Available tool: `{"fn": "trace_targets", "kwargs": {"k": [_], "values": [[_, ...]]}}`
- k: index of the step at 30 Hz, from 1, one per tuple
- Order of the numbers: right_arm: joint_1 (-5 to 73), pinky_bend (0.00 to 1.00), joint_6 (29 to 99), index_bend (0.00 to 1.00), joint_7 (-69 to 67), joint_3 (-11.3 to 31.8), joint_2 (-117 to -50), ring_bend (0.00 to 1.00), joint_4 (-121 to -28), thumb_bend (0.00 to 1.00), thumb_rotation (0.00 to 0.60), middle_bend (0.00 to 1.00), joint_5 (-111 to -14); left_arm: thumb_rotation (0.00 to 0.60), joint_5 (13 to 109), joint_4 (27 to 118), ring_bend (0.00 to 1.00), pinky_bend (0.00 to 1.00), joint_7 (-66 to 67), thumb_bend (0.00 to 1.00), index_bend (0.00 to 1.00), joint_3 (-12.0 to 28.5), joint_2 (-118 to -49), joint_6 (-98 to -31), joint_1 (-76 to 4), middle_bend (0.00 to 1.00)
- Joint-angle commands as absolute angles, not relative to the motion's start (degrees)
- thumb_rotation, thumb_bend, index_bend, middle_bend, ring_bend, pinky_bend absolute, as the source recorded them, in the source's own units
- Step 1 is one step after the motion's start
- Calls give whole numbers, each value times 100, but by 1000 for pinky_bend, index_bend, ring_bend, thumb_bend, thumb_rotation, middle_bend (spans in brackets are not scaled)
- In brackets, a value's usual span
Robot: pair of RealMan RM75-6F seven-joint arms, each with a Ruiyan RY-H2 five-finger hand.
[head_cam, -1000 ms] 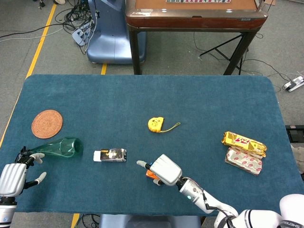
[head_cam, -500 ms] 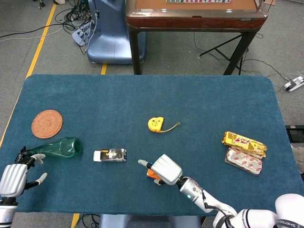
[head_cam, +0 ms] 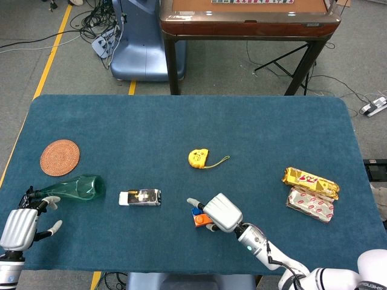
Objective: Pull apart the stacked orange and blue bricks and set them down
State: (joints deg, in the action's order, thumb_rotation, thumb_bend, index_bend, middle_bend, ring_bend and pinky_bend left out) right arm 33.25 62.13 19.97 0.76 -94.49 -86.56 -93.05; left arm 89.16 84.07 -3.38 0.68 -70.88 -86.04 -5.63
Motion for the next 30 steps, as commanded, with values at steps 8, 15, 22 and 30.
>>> {"fn": "trace_targets", "kwargs": {"k": [8, 15, 22, 30], "values": [[3245, 1000, 6281, 178, 1957, 173, -9356, 1000, -8499, 0, 600, 1000, -9055, 600, 8913, 8441, 472, 720, -290, 239, 393, 57, -7083, -8577, -568, 441], [3315, 1000, 6135, 177, 1746, 186, -9143, 1000, -8663, 0, 600, 1000, -8981, 600, 8909, 8470, 472, 720, -256, 239, 393, 55, -7077, -8553, -578, 441], [3615, 1000, 5471, 217, 1543, 221, -8570, 1000, -9299, 0, 600, 1000, -8731, 600, 8911, 8507, 472, 720, -231, 239, 393, 62, -7068, -8556, -586, 441], [3819, 1000, 5113, 260, 1729, 279, -8436, 1000, -9592, 0, 600, 1000, -8455, 600, 8905, 8498, 472, 720, -231, 239, 393, 55, -7077, -8543, -585, 441]]}}
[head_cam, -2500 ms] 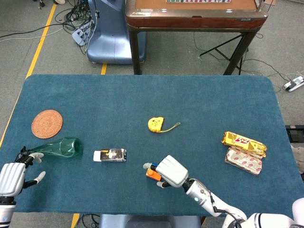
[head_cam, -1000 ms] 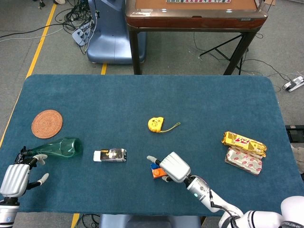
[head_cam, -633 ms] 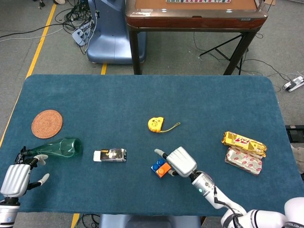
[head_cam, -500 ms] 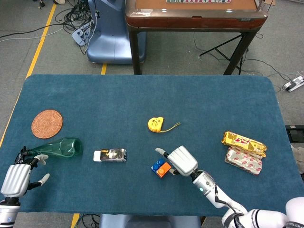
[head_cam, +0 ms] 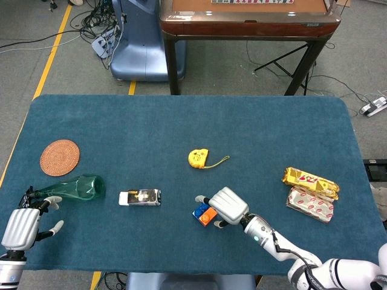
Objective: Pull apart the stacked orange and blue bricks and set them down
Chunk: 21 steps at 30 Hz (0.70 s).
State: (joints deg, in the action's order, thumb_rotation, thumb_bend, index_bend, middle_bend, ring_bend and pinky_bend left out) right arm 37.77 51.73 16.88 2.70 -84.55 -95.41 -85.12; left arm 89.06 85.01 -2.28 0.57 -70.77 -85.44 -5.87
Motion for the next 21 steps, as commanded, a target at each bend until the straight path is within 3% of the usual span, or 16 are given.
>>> {"fn": "trace_targets", "kwargs": {"k": [1, 12, 21], "values": [[3839, 1000, 5077, 269, 1758, 280, -8436, 1000, -9610, 0, 600, 1000, -8415, 600, 8903, 8494, 472, 720, -235, 239, 393, 53, -7077, -8541, -584, 441], [3982, 1000, 4848, 355, 1947, 307, -8460, 1000, -9680, 5, 600, 1000, -8032, 600, 8893, 8453, 472, 720, -268, 239, 394, 40, -7099, -8528, -576, 441], [4034, 1000, 4831, 412, 1887, 282, -8400, 1000, -9782, 163, 600, 1000, -7929, 600, 8899, 8440, 472, 720, -269, 239, 394, 30, -7115, -8519, -576, 441]]}}
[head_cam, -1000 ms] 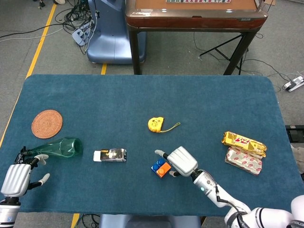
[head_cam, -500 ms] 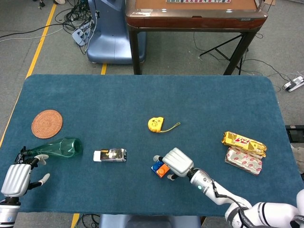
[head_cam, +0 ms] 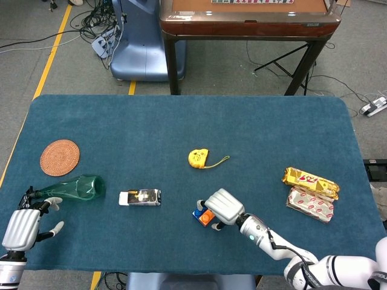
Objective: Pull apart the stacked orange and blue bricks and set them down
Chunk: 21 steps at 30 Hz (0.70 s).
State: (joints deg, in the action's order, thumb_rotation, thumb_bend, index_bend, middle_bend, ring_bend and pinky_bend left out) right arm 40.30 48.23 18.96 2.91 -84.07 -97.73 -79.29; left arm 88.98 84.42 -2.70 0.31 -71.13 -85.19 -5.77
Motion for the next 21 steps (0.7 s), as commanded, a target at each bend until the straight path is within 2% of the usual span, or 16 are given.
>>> {"fn": "trace_targets", "kwargs": {"k": [1, 6, 13, 21], "values": [[4035, 1000, 4837, 416, 1884, 276, -8399, 1000, -9783, 175, 600, 1000, -7929, 600, 8899, 8439, 472, 720, -270, 239, 394, 30, -7117, -8520, -575, 441], [4054, 1000, 4843, 443, 1900, 253, -8429, 1000, -9747, 223, 600, 1000, -7888, 600, 8902, 8437, 472, 720, -271, 239, 394, 23, -7126, -8517, -573, 441], [4085, 1000, 4834, 479, 1820, 241, -8483, 1000, -9695, 342, 600, 1000, -7842, 600, 8898, 8413, 472, 720, -283, 239, 393, 12, -7142, -8498, -572, 441], [4105, 1000, 4847, 585, 1777, 220, -8455, 1000, -9720, 463, 600, 1000, -7828, 600, 8903, 8407, 472, 720, -289, 239, 394, 1, -7146, -8476, -579, 441]]}}
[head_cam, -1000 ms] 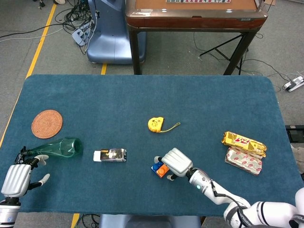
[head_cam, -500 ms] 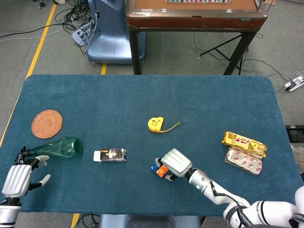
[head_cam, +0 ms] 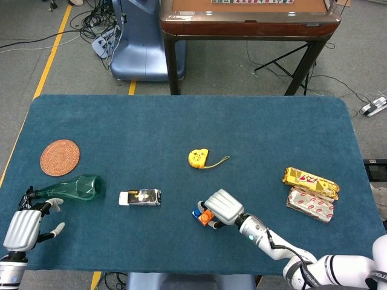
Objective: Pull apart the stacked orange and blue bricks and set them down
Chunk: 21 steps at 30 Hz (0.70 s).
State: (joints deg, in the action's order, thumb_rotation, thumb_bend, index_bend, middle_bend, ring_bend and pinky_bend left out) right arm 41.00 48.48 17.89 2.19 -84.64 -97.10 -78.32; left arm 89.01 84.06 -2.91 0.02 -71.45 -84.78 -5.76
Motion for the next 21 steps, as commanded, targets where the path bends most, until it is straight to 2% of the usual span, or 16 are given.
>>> {"fn": "trace_targets", "kwargs": {"k": [1, 9, 21], "values": [[4109, 1000, 4847, 601, 1760, 222, -8441, 1000, -9734, 477, 600, 1000, -7826, 600, 8906, 8412, 472, 720, -288, 239, 394, 3, -7146, -8476, -582, 441], [4140, 1000, 4895, 660, 1423, 347, -8191, 1000, -9955, 512, 600, 1000, -7844, 600, 8961, 8513, 472, 720, -316, 239, 363, 94, -7087, -8544, -646, 438], [4146, 1000, 5256, 676, 1326, 734, -7287, 1000, -10675, 519, 600, 1000, -7859, 600, 9092, 9254, 473, 729, -187, 237, 291, 399, -6712, -8345, -1078, 431]]}}
